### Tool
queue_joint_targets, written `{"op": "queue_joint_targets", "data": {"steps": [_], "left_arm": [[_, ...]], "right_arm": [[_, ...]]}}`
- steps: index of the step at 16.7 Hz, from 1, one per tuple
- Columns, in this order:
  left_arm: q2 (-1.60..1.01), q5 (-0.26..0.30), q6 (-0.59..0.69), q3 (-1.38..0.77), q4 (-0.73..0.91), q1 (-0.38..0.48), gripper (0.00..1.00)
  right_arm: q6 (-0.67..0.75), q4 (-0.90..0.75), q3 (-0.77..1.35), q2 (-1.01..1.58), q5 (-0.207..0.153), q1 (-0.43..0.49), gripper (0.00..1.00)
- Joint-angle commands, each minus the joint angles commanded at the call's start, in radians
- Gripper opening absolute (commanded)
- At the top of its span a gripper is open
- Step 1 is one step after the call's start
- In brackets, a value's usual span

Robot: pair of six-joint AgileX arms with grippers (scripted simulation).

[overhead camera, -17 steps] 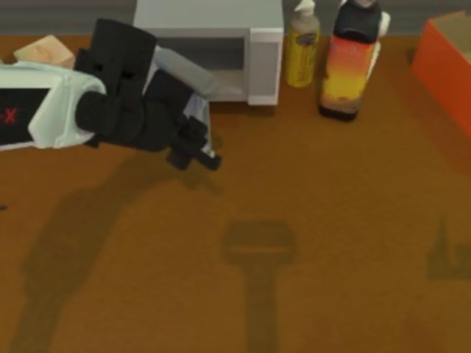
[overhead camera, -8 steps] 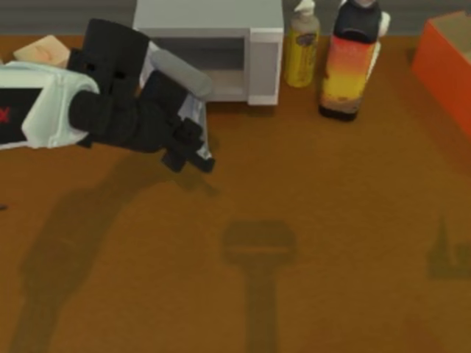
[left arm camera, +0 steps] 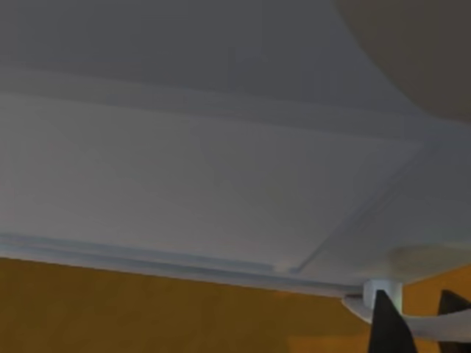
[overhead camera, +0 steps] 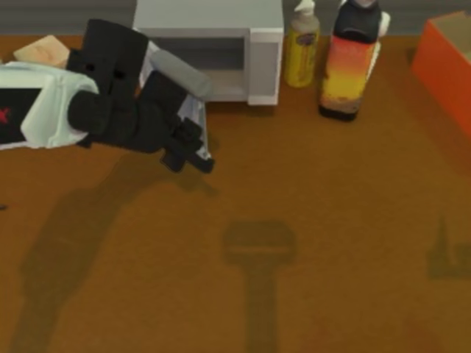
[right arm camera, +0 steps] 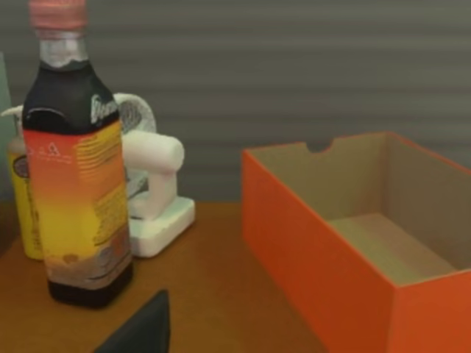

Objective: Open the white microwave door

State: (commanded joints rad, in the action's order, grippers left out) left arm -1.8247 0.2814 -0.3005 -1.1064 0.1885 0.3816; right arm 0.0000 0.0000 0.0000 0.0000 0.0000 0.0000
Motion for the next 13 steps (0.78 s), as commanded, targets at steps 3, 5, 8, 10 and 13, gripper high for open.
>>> {"op": "queue_joint_targets", "data": {"steps": [3,5,8,10,13], "left_arm": [[0.000,0.000,0.000,0.000,0.000,0.000,0.00],[0.000,0.000,0.000,0.000,0.000,0.000,0.00],[0.000,0.000,0.000,0.000,0.000,0.000,0.00],[0.000,0.000,0.000,0.000,0.000,0.000,0.00],[0.000,0.009,0.002,0.002,0.002,0.006,0.00]], "right_arm": [[0.000,0.000,0.000,0.000,0.000,0.000,1.00],[0.000,0.000,0.000,0.000,0.000,0.000,1.00],[0.000,0.000,0.000,0.000,0.000,0.000,1.00],[0.000,0.000,0.000,0.000,0.000,0.000,1.00],[0.000,0.000,0.000,0.000,0.000,0.000,1.00]]}}
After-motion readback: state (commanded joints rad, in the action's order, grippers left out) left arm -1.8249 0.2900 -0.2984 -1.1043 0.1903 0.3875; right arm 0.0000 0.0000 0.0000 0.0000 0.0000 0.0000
